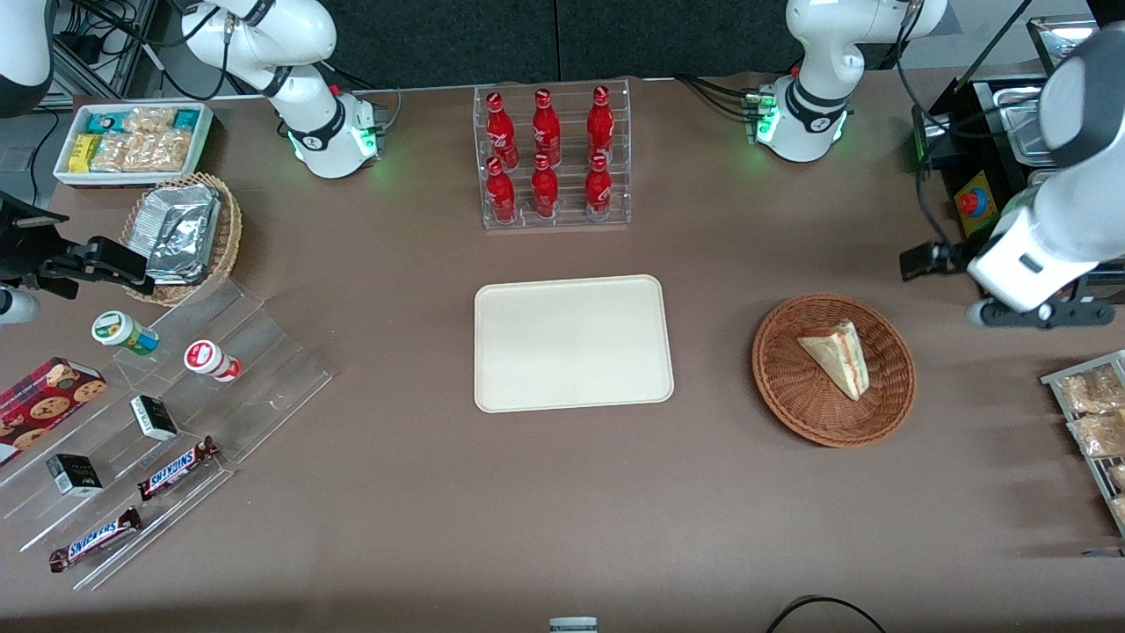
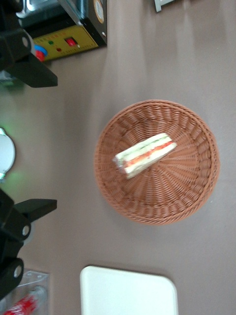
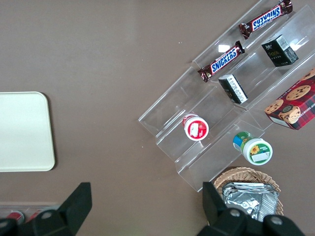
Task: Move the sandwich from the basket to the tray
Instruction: 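Move the left gripper over the wrapped sandwich in the wicker basket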
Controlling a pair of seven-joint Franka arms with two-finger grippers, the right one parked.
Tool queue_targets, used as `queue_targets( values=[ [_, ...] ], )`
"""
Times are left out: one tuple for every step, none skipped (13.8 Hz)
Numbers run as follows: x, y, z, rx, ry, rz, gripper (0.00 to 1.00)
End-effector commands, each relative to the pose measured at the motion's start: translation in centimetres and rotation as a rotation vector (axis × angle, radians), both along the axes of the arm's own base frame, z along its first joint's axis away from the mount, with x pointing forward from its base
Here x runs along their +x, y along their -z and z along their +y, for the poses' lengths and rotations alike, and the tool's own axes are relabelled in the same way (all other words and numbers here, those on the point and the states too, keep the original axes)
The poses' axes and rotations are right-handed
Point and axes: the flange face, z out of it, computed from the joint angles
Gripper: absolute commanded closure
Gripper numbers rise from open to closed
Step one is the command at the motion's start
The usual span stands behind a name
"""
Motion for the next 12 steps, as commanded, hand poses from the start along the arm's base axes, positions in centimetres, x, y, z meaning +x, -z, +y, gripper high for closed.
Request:
queue_targets(
  values=[
    [-0.3, 4.4, 0.0, 0.034, -0.107, -0.036, 0.0],
    [-0.4, 6.6, -0.2, 0.04, -0.181, -0.054, 0.0],
    [-0.6, 8.7, -0.5, 0.056, -0.262, -0.063, 0.0],
    [-0.8, 10.7, -1.1, 0.061, -0.309, -0.079, 0.0],
    [-1.3, 12.4, -1.3, 0.065, -0.354, -0.094, 0.0],
    [-1.6, 13.9, -1.4, 0.066, -0.402, -0.114, 0.0],
    [-2.1, 15.6, -1.4, 0.066, -0.438, -0.126, 0.0],
    [-2.9, 17.7, -1.4, 0.059, -0.472, -0.154, 0.0],
    [-3.7, 19.0, -1.2, 0.054, -0.489, -0.171, 0.0],
    [-4.1, 19.8, -1.2, 0.054, -0.49, -0.169, 0.0],
    [-4.2, 20.4, -0.9, 0.057, -0.494, -0.162, 0.0],
    [-4.1, 20.8, -0.7, 0.058, -0.498, -0.158, 0.0]
  ],
)
